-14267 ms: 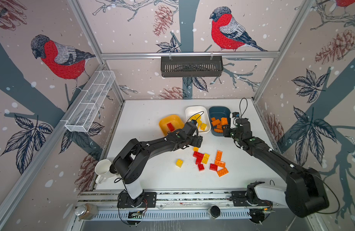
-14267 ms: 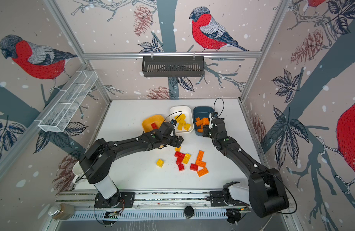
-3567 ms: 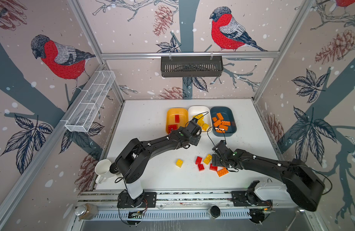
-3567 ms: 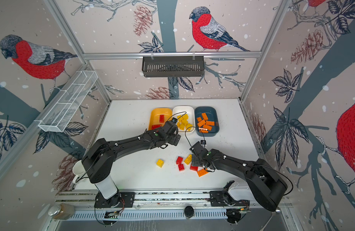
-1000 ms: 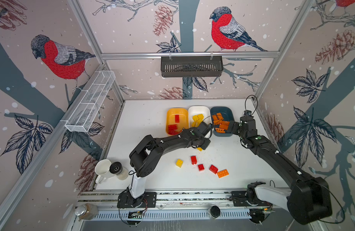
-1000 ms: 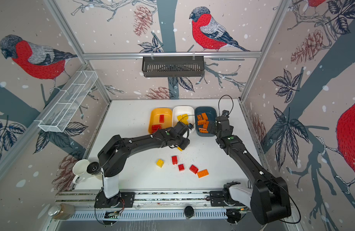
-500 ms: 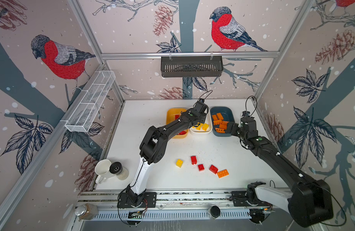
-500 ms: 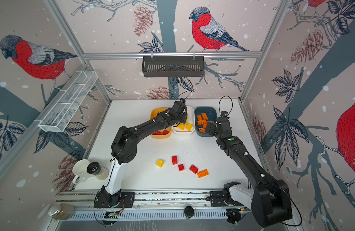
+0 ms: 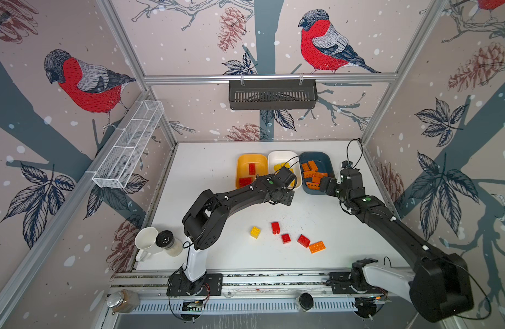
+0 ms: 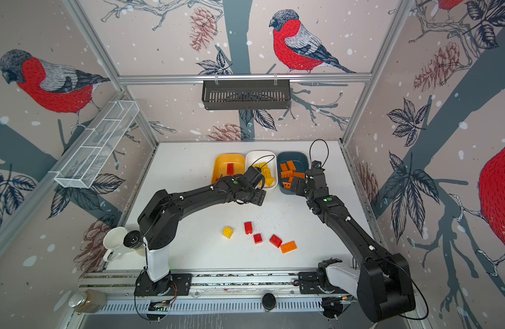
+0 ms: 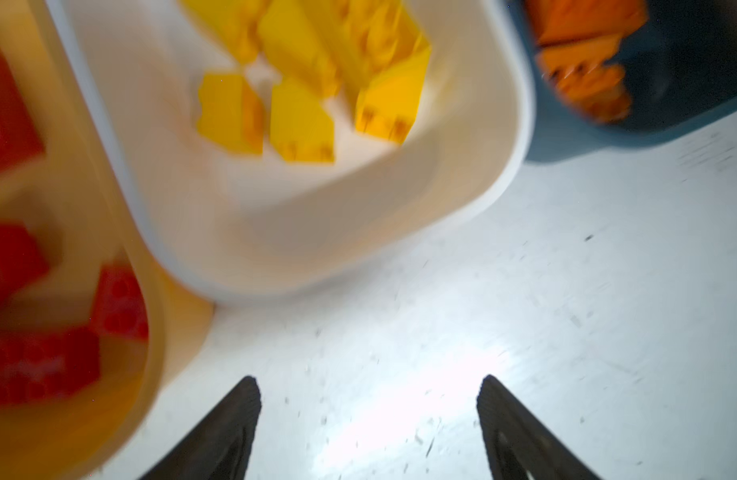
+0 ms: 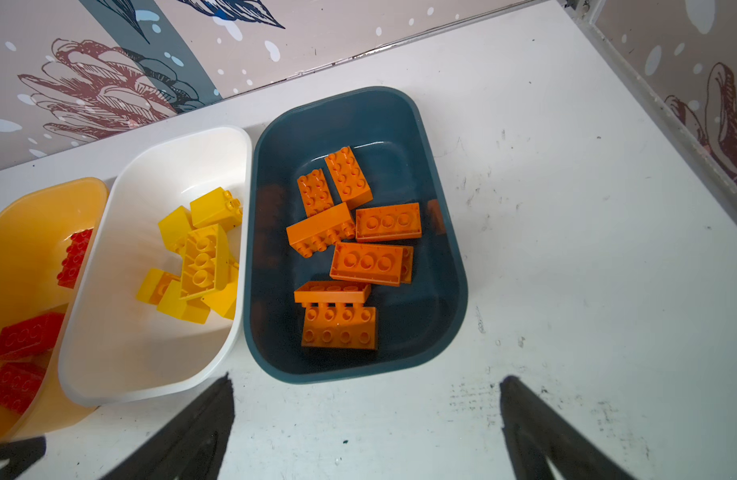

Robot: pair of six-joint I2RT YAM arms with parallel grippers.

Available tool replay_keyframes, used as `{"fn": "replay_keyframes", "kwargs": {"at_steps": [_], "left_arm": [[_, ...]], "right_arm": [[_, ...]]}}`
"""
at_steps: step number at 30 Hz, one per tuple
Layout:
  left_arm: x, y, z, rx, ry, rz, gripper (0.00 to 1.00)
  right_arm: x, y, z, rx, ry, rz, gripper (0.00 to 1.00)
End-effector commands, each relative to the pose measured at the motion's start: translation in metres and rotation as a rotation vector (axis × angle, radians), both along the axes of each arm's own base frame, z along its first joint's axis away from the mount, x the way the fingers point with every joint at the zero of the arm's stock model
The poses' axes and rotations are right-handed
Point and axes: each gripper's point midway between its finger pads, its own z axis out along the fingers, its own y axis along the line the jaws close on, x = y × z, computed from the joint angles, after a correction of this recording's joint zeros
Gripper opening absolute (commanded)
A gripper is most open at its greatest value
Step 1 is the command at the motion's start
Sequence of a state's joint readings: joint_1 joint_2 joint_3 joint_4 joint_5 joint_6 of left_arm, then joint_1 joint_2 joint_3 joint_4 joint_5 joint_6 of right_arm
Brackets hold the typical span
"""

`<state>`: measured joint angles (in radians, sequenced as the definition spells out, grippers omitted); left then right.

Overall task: Sort the legos into containers by color
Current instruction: Place the lego in the container, then pick up the lego from the middle-left of the table.

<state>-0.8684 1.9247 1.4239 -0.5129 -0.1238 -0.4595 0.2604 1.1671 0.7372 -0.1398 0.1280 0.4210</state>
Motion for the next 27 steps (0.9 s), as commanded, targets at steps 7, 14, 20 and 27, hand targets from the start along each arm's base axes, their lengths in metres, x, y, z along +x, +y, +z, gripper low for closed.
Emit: {"fn": "replay_keyframes", "kwargs": {"at_steps": [7, 14, 20, 27], "left_arm": [[-0.076, 0.006, -0.044, 0.014, 0.277, 0.091, 0.81], [-0.09, 0.016, -0.059, 0.075, 0.321, 0.08, 0.73], [-0.108, 0.017, -0.067, 0.149, 0.326, 0.042, 0.66], [-0.103, 0.018, -0.064, 0.156, 0.289, 0.041, 0.42]], "right_arm": [[0.015, 0.014, 0.006, 0.029, -0.023, 0.03, 0.99], [0.011, 0.011, 0.002, 0.012, -0.011, 0.023, 0.99], [0.011, 0.009, 0.003, 0.001, -0.011, 0.019, 0.99], [0.013, 0.011, 0.005, 0.003, -0.013, 0.026, 0.99]]}}
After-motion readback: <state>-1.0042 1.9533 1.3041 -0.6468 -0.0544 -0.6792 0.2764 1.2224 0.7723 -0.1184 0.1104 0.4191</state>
